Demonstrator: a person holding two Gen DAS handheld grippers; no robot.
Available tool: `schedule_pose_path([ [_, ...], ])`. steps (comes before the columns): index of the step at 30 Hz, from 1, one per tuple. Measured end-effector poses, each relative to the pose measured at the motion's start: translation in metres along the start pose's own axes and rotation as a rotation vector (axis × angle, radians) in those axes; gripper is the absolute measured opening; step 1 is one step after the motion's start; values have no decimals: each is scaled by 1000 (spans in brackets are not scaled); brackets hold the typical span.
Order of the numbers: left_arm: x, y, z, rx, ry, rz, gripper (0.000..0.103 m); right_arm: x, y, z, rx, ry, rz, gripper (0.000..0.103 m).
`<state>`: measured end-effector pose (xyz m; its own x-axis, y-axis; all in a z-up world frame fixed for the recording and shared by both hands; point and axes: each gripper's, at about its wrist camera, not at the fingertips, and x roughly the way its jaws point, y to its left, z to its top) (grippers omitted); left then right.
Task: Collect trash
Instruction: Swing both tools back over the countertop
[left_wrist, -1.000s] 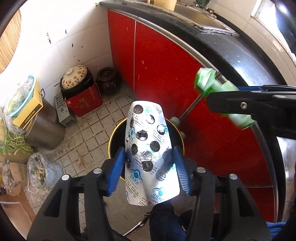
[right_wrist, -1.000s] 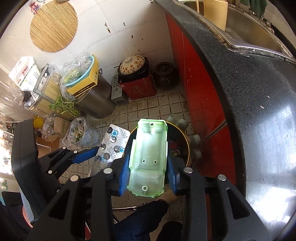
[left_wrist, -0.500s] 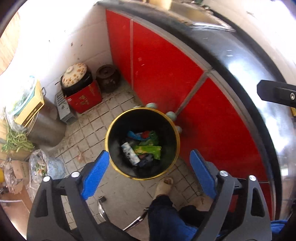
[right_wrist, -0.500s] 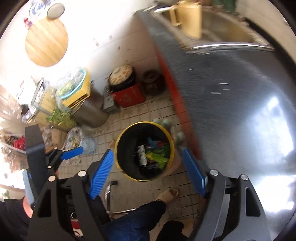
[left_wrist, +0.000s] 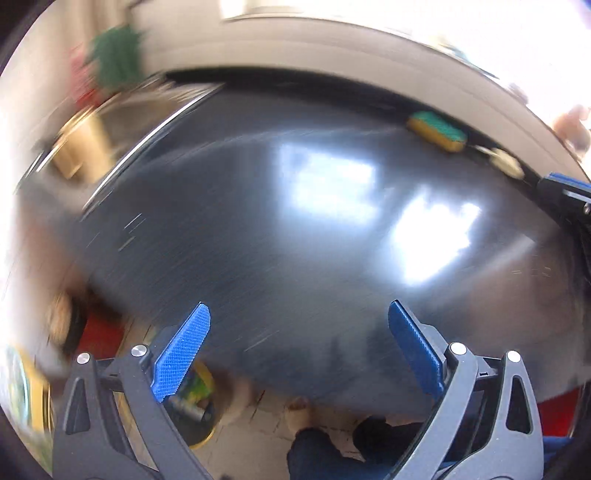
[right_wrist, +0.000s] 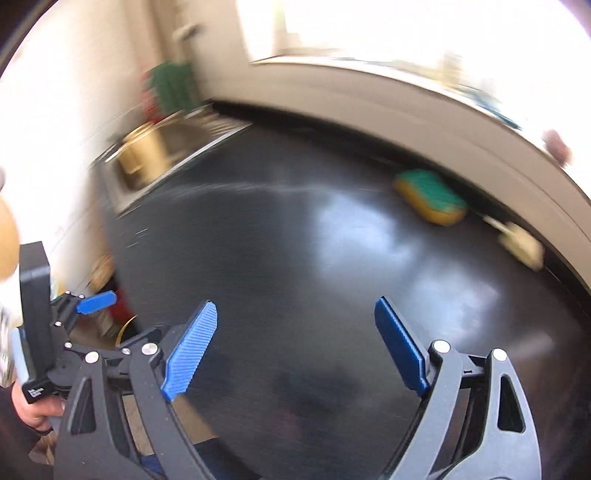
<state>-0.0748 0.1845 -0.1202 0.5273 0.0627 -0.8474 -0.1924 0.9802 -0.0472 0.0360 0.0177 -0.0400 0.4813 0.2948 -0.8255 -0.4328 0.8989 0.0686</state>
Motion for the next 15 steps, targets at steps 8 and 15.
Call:
schedule_pose_path([
  [8,15,-122,47,151,-10,-110,94,-38,-123,-36,217,-44,-119,84],
  [15,32,-181,76,208,11,-113,94,-37,-178,-43,277,-45,-132,84],
])
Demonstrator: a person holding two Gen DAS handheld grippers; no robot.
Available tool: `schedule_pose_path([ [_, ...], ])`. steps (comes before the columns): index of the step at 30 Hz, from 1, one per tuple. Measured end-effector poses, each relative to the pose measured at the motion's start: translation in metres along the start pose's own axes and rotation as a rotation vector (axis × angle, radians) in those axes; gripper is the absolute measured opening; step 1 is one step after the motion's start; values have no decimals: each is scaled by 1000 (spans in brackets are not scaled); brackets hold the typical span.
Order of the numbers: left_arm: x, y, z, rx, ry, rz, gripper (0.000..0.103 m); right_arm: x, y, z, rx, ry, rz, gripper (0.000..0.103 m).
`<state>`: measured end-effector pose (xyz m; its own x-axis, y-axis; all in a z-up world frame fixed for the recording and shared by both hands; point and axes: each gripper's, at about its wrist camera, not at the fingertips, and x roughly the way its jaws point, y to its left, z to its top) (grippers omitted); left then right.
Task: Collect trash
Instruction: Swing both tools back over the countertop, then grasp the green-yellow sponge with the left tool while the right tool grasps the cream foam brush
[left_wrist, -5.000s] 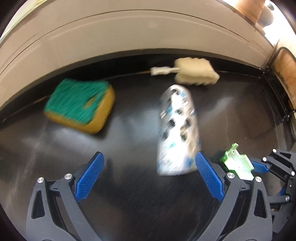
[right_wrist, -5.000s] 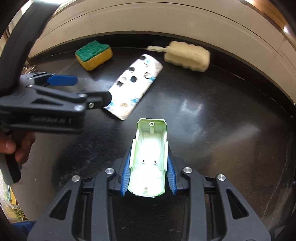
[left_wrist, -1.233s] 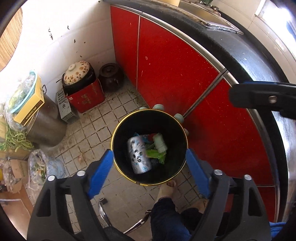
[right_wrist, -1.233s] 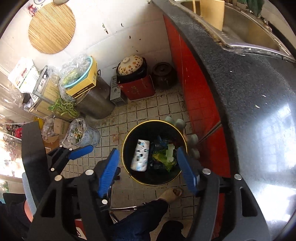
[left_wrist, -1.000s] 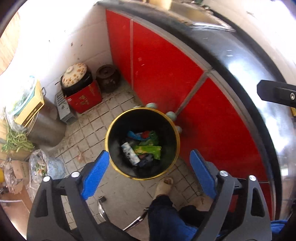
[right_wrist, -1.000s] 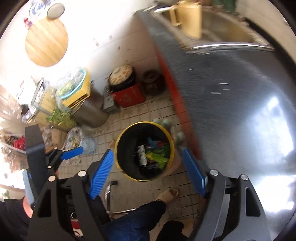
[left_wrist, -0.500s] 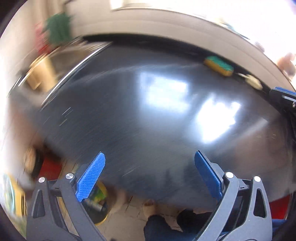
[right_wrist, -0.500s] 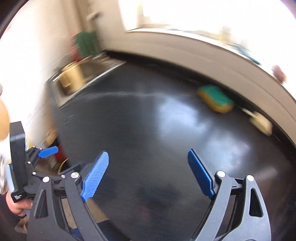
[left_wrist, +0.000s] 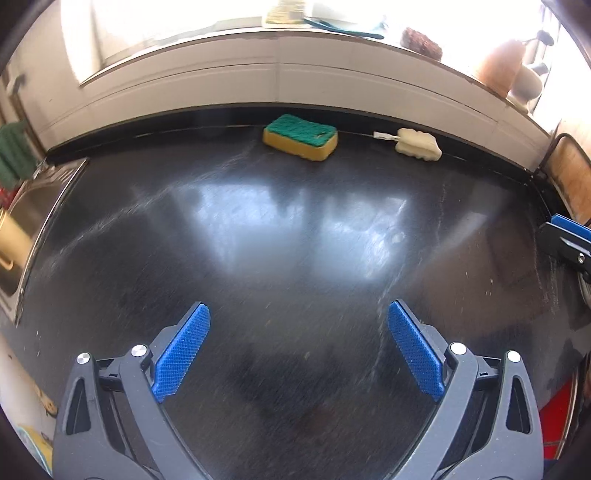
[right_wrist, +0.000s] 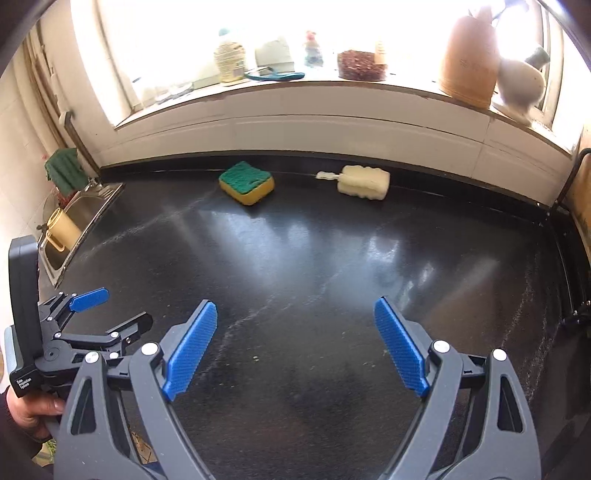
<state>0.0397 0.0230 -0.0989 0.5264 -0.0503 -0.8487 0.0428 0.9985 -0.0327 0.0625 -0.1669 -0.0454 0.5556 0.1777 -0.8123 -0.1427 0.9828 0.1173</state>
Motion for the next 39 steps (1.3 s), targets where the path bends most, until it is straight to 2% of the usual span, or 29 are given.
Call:
schedule_pose_path([
  [4,20,-16,27,-3,13,17,94,11,-12,13,-6,2,3,84],
  [10,62,-19,79,-79,51,19,94,47,-43,48,-10,17,8,84],
  [18,138,-15,153,-192,101,63,94,133,-79,100,-68,72,31,84],
  [21,163,-19,171,-170,100,96,94,166,-88,114,-74,96,34,84],
  [26,189,-22,181,-175,118,118,94,212,-97,128,-55,137,42,84],
  [29,196,-20,181,-156,119,147,94,221,-91,129,-67,142,65,84],
  [32,198,-6,177,-154,121,162,94,218,-77,124,-122,143,114,84],
  [36,188,21,162,-134,130,170,94,194,-50,109,-233,136,206,84],
  [39,176,33,152,-146,132,120,94,178,-52,105,-244,105,185,84],
])
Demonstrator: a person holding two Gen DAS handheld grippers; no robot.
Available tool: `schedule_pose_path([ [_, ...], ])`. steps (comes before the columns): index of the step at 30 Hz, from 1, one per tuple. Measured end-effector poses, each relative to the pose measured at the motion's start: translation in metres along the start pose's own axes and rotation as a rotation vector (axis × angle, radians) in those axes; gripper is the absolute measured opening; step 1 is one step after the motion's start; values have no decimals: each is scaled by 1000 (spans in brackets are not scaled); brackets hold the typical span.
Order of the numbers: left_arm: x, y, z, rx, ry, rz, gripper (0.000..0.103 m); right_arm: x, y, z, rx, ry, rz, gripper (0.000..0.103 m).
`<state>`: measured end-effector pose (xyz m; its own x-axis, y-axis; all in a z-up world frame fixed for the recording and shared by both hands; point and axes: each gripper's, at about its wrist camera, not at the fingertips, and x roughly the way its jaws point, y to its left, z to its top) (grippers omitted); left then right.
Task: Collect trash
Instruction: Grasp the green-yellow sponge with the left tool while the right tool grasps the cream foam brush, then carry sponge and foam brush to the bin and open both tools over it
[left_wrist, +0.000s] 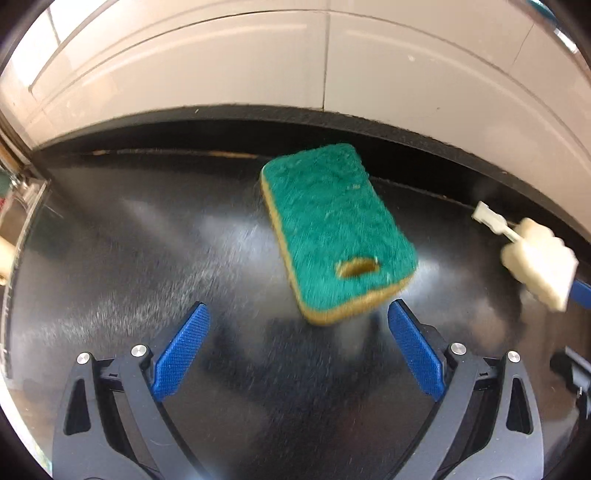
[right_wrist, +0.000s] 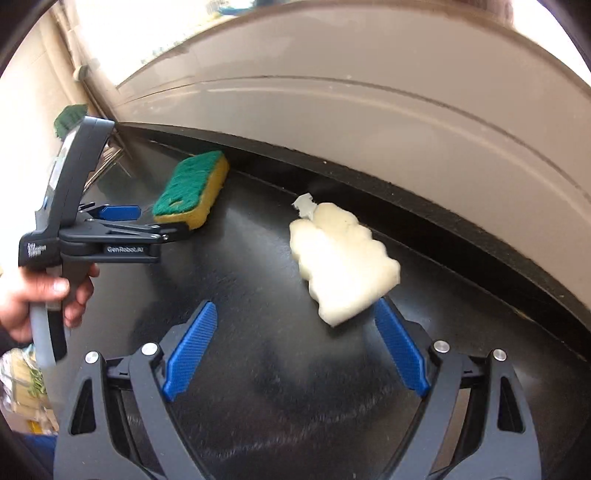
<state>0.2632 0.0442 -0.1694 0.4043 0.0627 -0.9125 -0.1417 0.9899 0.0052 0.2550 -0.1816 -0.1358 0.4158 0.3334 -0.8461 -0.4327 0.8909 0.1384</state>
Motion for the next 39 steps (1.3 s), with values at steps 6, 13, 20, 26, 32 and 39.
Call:
schedule_pose_path([
  [6,1,-20,3,8,-7,2,94,11,-28,12,-14,6,-83,84],
  [13,22,-31,23,-64,-16,48,95,49,-32,23,-120,65,-87,83],
  [20,16,-31,30,-24,-77,37,62,55,-18,13,-130,74,-97,40],
  [26,-10,-30,4,44,-80,-14,57,17,4,-10,-45,64,-130,32],
  [32,-58,-22,-48,86,-92,-49,57,-33,42,-52,40,36,-153,31],
  [39,-108,-5,-130,138,-107,-70,57,-86,94,-111,133,-6,-159,31],
])
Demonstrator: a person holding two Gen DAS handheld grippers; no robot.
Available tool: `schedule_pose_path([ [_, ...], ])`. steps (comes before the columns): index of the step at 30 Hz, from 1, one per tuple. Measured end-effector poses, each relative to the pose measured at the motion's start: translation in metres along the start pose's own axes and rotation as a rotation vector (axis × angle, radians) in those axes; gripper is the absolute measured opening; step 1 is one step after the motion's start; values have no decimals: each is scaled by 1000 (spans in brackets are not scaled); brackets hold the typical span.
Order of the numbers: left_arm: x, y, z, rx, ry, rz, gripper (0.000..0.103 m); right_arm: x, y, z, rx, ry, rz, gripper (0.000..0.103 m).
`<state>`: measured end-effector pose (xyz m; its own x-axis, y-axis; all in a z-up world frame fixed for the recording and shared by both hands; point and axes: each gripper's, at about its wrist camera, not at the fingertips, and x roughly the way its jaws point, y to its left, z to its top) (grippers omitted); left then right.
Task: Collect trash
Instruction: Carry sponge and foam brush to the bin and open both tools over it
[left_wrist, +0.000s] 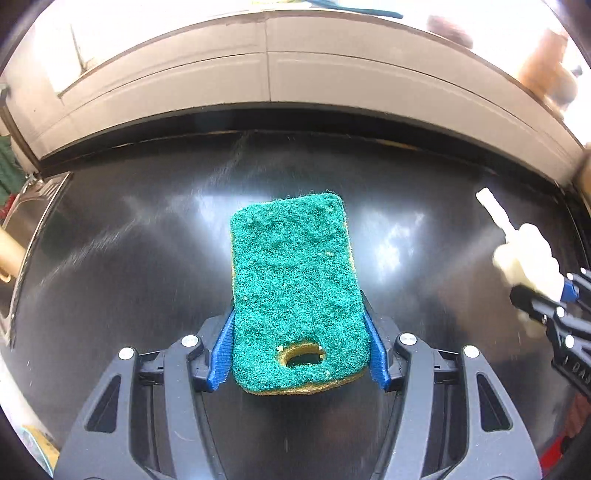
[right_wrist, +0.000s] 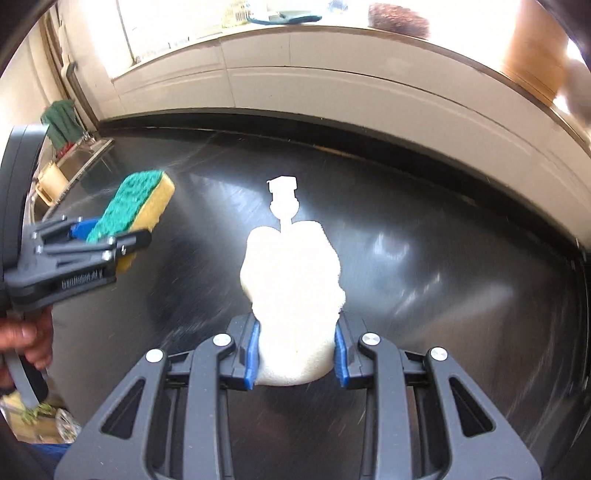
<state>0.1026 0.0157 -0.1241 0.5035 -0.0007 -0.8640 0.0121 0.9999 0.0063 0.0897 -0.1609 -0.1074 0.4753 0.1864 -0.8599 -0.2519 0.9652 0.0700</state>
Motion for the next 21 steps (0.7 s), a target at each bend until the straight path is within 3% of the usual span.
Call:
schedule_pose_path([
  [5,-25,5,-45,0,15,-27,57,-18,18,-34,38,-8,-14,31],
  [11,-36,5,-62,8,12,-32,57,-30,27,-51,42,-11,-24,31],
  [16,-56,19,-69,-21,-27,-3,57,-36,45,-44,3,-34,-2,32],
  [21,-79,67,-86,-112,-63,56,57,-33,89,-28,-102,-52,61,32],
])
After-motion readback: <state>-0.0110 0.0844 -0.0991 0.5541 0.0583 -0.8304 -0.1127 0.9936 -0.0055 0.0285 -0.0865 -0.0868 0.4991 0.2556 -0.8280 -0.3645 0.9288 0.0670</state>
